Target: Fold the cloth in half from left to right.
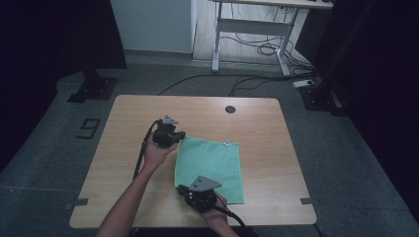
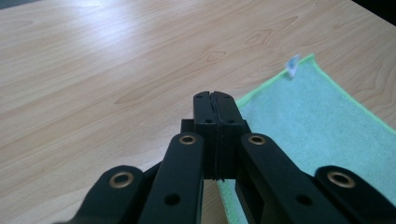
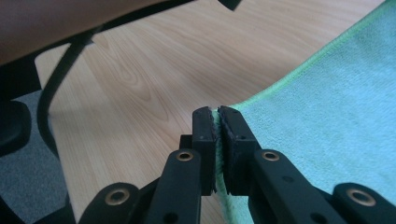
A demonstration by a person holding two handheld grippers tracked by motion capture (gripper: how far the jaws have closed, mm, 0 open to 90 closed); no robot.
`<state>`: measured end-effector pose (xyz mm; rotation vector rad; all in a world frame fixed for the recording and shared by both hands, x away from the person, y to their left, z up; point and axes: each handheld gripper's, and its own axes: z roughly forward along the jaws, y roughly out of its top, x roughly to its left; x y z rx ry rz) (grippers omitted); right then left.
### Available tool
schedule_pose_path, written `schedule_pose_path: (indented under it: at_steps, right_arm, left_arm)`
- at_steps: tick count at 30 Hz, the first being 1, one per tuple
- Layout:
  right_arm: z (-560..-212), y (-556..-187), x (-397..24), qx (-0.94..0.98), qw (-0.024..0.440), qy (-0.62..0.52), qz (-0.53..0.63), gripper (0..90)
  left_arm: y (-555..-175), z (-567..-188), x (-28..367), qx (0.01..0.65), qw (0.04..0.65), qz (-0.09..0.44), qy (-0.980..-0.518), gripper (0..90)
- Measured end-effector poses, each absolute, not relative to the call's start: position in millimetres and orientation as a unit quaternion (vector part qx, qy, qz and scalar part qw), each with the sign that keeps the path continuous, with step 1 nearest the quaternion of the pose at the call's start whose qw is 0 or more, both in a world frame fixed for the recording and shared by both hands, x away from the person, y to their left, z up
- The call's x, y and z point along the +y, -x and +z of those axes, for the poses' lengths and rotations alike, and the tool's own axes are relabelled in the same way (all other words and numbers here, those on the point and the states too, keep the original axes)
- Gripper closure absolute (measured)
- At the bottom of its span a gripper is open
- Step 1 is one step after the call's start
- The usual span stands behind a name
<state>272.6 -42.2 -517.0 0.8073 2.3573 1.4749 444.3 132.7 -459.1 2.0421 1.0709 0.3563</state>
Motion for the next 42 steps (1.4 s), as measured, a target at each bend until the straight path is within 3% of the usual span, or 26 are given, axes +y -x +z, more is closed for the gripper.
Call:
schedule_pose_path:
  at_steps: [42]
  right_arm:
    - [-504.0,-274.4,-31.5,0.798,0.122,-0.269,0.525,84.4]
  left_arm:
    - [-441.7,-438.9,148.4,0.435,0.391,0.152,-0.796,89.9]
